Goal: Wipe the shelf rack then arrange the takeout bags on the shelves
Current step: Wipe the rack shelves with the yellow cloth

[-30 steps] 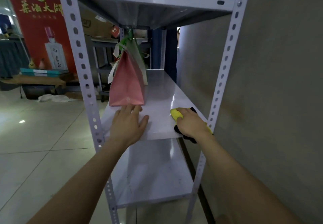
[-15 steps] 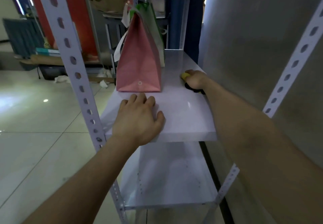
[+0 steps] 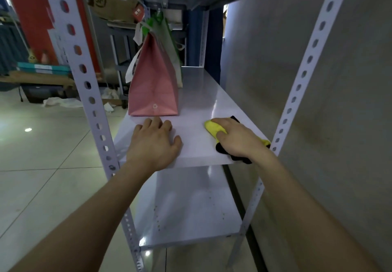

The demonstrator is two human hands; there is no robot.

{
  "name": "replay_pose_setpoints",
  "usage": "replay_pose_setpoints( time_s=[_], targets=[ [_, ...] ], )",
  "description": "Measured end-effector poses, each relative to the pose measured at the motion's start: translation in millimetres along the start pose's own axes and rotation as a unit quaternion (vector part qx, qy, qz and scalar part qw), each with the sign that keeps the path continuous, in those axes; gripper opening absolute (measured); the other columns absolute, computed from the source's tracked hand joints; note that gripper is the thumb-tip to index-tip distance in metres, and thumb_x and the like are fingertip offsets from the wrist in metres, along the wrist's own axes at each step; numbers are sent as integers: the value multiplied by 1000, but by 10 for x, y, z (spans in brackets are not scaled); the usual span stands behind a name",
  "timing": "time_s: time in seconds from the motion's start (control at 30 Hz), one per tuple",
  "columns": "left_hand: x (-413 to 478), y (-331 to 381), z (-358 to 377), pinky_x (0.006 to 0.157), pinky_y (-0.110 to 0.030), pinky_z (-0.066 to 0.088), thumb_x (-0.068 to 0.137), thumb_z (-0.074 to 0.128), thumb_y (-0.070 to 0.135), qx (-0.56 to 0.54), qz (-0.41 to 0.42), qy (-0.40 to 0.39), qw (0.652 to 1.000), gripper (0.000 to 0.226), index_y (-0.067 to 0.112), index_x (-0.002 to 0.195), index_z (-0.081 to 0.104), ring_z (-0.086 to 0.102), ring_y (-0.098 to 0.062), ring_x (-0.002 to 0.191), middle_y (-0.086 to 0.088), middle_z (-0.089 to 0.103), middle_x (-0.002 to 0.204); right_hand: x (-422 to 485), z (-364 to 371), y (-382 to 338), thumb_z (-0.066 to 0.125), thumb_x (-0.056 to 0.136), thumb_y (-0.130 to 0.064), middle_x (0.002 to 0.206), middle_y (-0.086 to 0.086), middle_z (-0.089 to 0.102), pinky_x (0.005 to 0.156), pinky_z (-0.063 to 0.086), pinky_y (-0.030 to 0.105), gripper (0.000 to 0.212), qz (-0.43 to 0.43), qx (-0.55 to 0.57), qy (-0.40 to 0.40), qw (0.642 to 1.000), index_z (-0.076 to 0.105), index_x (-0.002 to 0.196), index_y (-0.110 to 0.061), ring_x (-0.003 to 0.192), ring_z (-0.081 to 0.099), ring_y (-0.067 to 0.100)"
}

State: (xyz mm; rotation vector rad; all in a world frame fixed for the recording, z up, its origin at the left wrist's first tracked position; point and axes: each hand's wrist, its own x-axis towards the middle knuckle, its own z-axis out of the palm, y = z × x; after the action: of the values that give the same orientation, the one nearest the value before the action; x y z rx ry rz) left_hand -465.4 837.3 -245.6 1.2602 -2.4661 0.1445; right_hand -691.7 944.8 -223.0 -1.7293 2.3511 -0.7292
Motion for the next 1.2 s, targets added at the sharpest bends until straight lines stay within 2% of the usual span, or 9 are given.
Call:
replay_pose_setpoints(
  time_s=[0.13,0.23,0.4,0.53,0.7,0.8,0.83,0.97,1.2],
  targets=[
    [19,8,13,101,-48,44,93,29,62,6,-2,2,1000,67,18,128,65,54,-31,115,-8,61,123,555,304,-572,49,104,-25,155,8,52,118,35,37,48,-7,-39,-36,999,50,152,-24,139,47,29],
    [17,-10,33,101,-48,45,94,29,63,6,3,4,1000,67,19,130,65,54,-29,116,-6,61,123,913,342,-496,52,104,-30,150,9,56,113,44,40,48,-4,-1,-52,999,51,152,-25,131,54,31],
    [12,21,22,102,-46,44,94,28,62,6,4,10,1000,67,19,132,64,54,-28,116,-6,61,123,1418,-36,147,42,107,-30,152,20,50,113,46,50,52,167,-98,10,981,41,157,-16,135,51,40],
    [21,-9,30,100,-46,45,93,28,63,7,5,21,1000,68,20,130,65,54,-27,114,-6,61,121,1279,205,-237,40,108,-27,160,15,45,119,35,40,52,51,-53,-26,997,42,159,-17,143,44,35],
    [26,-6,78,99,-47,45,93,29,62,6,7,35,999,67,19,127,66,55,-29,112,-6,62,119,598,245,19,47,101,-47,158,-14,47,104,31,24,52,-60,57,-43,996,47,153,-48,130,46,7],
    [27,-11,85,100,-47,45,94,29,61,7,8,36,999,66,19,129,66,55,-29,113,-6,62,120,868,40,100,59,94,-42,142,-3,58,77,58,32,57,29,109,-30,993,52,151,-45,101,69,21],
    [34,-12,81,100,-47,45,93,29,61,4,8,35,999,66,19,128,66,55,-29,113,-6,62,120,1005,-23,91,61,96,-34,141,3,58,78,62,38,60,66,102,-28,992,49,155,-39,101,71,29],
    [43,-33,83,98,-47,47,92,31,62,-1,6,42,999,66,19,126,68,57,-29,110,-6,64,118,1109,7,-22,48,107,-28,160,14,45,118,42,46,58,105,20,-20,994,37,164,-25,140,48,37],
    [0,7,34,94,-44,48,107,50,47,-101,-3,98,990,48,14,136,68,64,-34,113,-11,71,126,-55,76,131,45,108,-33,161,-6,46,110,36,36,50,-27,-6,20,999,44,158,-39,143,45,22]
  ],
)
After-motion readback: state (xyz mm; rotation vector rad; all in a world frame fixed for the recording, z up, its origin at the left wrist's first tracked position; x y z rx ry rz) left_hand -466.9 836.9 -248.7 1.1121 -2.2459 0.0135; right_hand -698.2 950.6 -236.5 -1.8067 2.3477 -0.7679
